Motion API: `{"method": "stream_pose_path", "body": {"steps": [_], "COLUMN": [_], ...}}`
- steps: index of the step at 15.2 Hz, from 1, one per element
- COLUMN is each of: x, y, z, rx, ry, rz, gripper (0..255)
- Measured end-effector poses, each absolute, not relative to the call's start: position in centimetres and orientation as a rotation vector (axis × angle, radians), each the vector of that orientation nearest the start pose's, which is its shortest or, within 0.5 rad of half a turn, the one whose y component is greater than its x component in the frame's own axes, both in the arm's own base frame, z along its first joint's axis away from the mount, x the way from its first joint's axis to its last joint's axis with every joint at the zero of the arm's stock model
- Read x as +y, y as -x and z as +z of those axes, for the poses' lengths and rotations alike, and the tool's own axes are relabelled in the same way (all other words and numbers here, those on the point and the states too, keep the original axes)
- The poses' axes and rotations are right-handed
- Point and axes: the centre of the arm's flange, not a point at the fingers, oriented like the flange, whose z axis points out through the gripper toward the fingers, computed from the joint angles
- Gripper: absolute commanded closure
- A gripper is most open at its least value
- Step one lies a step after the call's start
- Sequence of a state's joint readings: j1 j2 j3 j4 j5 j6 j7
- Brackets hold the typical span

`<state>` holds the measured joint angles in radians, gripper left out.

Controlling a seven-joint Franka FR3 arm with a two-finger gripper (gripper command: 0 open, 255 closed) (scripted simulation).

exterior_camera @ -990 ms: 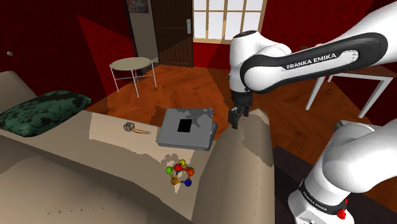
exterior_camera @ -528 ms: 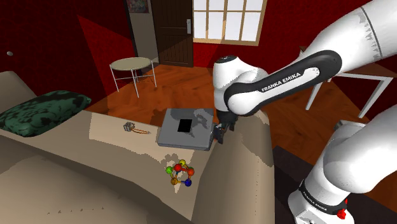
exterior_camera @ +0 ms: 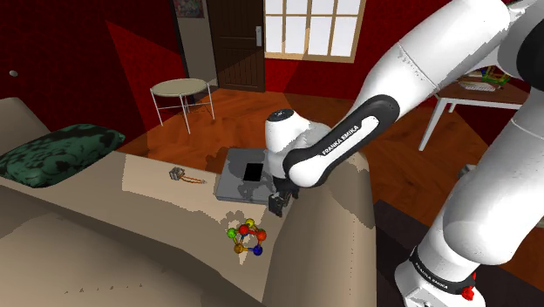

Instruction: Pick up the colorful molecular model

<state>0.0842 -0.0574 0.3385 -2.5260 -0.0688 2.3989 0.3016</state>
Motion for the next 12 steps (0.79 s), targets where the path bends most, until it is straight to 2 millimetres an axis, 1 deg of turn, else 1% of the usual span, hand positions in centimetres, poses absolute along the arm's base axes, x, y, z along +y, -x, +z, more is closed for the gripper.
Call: {"method": "stream_pose_path", "body": {"steps": [3, 5, 7, 9, 12], "x": [20.4, 22.1, 23.2, 24.9, 25.8], "y": [-41.8, -42.9, -43.9, -44.4, -45.0], "z": [26.0, 23.9, 21.7, 19.9, 18.1], "rx": [-0.289, -0.297, -0.304, -0.312, -0.316], "ry": [3.207, 3.203, 3.198, 3.193, 3.19], "rz": [0.071, 0.069, 0.067, 0.065, 0.064], "gripper": [0, 0, 0, 0, 0]}}
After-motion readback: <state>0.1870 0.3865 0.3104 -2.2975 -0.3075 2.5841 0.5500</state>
